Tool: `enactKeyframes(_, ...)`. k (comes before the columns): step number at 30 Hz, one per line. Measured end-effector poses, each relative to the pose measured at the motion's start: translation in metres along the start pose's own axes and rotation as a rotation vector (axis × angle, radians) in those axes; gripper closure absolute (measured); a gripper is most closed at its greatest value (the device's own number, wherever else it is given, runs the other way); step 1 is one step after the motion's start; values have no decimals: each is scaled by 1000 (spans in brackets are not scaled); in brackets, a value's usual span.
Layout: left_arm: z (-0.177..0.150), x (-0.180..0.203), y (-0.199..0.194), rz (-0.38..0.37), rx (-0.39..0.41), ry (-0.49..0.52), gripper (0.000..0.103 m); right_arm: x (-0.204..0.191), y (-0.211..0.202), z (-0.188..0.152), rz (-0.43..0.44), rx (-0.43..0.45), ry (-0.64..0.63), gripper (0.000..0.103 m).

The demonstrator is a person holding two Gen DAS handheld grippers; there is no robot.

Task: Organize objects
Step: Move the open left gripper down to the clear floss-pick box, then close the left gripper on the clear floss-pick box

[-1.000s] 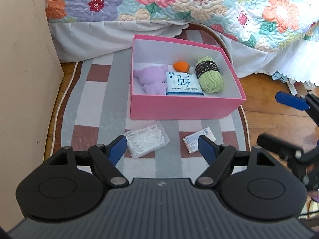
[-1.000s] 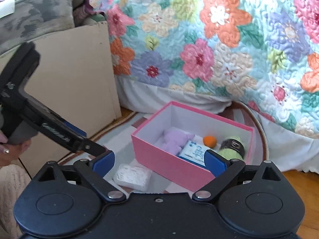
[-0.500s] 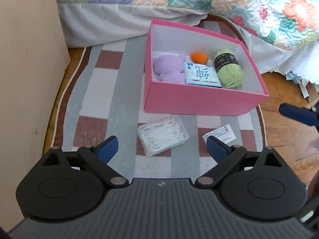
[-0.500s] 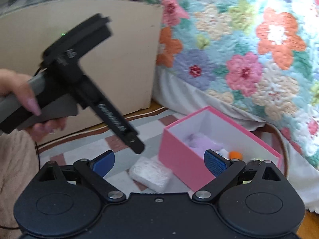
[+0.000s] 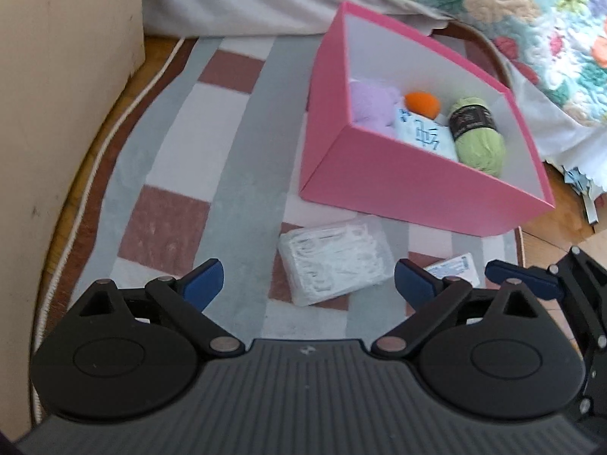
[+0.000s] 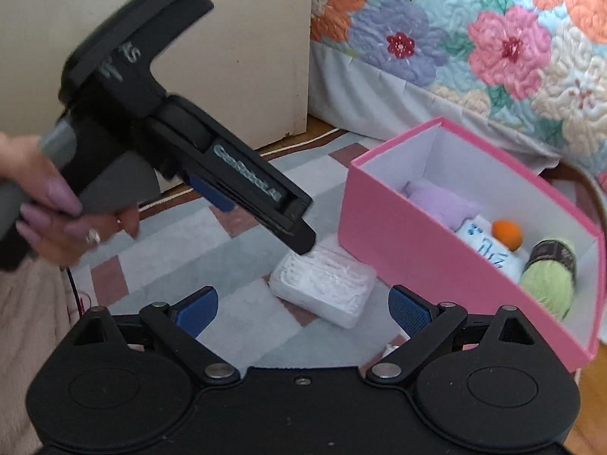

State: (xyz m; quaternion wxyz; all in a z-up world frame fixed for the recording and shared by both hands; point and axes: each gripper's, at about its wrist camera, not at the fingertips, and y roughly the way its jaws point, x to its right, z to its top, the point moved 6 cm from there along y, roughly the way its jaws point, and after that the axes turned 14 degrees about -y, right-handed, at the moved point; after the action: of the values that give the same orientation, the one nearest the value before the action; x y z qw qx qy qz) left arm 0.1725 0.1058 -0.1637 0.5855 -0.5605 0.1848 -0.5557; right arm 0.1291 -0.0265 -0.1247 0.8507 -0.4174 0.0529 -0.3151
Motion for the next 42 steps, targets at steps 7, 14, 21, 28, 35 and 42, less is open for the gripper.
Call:
enactKeyframes(7,2,-12,10,-62,-24,-96,7,-5,19,-5,-79,-21,-41,5)
enactKeyframes(14,7,-10,21,-83,-1,-97,7,4,41,-15,-85,-22,11,5)
enactKeyframes(21,11,-12,38,-83,-14,-124,15,10,71,-25,-63,-32,132,8)
enactKeyframes(28,11,-10,47,-50,-2,-114,52,15,88,-30,-21,-34,189,10)
enactKeyframes(35,10,-12,51,-93,-19,-173,63,12,88,-36,-11,-28,196,13)
enactKeyframes(42,4,-17,51,-123,-78,-242,63,7,79,-40,51,-69,236,12)
